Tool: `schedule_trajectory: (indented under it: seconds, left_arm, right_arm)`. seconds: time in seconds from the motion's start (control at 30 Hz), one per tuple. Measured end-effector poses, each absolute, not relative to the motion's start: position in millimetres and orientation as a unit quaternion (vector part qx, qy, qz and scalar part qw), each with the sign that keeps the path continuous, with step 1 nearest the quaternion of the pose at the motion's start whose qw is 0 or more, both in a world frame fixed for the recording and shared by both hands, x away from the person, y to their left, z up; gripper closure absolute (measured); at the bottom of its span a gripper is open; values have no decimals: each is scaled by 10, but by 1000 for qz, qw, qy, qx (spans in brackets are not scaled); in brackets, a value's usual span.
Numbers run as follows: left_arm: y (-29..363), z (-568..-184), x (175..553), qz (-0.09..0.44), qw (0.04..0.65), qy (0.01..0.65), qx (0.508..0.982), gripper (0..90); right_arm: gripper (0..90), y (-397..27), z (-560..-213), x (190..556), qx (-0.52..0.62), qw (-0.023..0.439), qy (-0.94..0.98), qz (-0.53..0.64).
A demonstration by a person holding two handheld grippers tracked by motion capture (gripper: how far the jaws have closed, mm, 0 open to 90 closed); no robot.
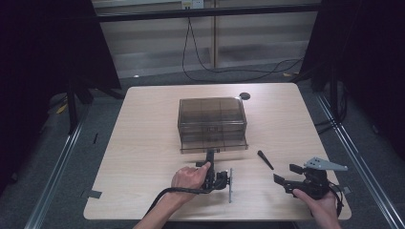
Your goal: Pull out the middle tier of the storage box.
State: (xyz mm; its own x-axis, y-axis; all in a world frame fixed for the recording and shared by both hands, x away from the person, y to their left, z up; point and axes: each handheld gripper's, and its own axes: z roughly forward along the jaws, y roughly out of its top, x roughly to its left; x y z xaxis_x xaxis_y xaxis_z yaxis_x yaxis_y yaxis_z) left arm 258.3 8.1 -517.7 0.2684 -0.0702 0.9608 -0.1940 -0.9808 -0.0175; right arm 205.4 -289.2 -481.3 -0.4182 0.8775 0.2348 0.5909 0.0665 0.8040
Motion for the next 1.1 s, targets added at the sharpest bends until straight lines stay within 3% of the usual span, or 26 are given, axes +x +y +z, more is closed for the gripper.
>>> schedule_trajectory:
  seconds: [1.1]
  left_arm:
    - [172,-5213,2481,581,60,-89,807,799]
  right_arm:
    - [173,-2889,-4826,2069,516,157,714,447]
